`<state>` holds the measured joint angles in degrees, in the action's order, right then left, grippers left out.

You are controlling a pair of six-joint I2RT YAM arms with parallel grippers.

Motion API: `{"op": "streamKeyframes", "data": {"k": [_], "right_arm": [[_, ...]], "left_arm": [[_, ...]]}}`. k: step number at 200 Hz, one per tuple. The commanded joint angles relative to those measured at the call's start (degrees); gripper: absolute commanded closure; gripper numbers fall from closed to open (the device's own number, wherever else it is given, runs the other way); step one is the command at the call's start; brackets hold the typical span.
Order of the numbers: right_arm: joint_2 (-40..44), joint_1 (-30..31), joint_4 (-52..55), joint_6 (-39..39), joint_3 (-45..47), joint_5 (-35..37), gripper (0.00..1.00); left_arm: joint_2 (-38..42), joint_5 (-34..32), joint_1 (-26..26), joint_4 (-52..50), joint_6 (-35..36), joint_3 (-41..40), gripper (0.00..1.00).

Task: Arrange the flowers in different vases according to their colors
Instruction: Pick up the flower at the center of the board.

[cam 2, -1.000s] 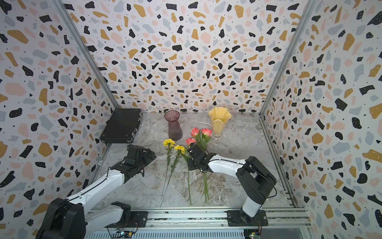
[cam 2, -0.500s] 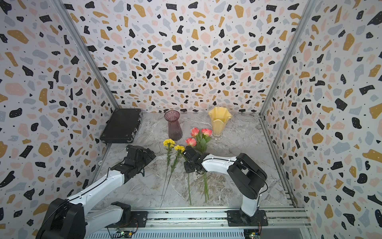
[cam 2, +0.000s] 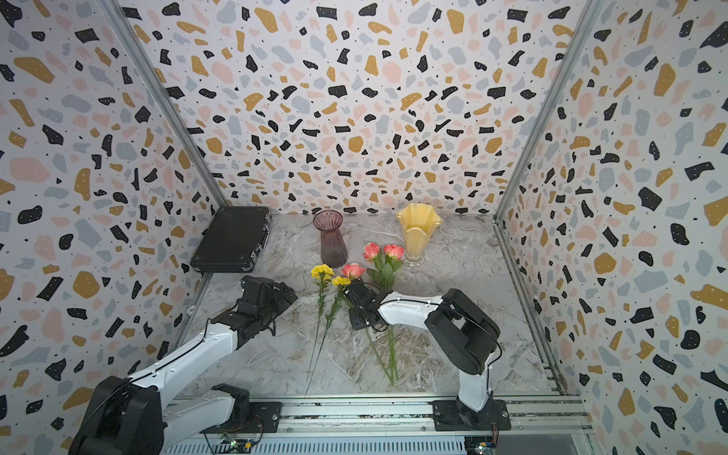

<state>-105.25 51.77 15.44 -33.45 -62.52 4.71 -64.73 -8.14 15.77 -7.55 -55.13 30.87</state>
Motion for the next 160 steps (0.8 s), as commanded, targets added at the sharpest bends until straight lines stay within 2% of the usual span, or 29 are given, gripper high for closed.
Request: {"op": "streamKeyframes", "data": {"k": [1, 48, 111, 126, 138, 160], "right_arm": [[2.1, 0.3, 1.2, 0.6, -0.4, 1.4, 1.0], [10.1, 0.3, -6.8, 4.2, 5.6, 1.7, 1.0], [22.3, 0.2, -23.8, 11.6, 16.2, 1.7, 1.0], [23.3, 0.2, -24.8, 13.3, 16.4, 2.1, 1.0], [24.8, 0.3, -24.9, 13.9, 16.6, 2.7, 1.0], [28.8, 0.2, -23.8, 14.8, 16.9, 4.8, 1.0]], "left_arm": [[-0.1, 0.1, -0.1, 2.1, -0.1, 0.0, 0.01], [1.3, 0.8, -0.1, 4.6, 2.3, -1.2, 0.01], [2.6, 2.5, 1.5, 19.8, 1.9, -8.0, 0.01], [2.5, 3.6, 3.9, 18.4, 3.5, -6.3, 0.01], [2.8, 3.3, 7.7, 16.2, 7.6, -4.3, 0.01], [3.9, -5.4, 17.7, 9.9, 10.7, 0.1, 0.01]]}}
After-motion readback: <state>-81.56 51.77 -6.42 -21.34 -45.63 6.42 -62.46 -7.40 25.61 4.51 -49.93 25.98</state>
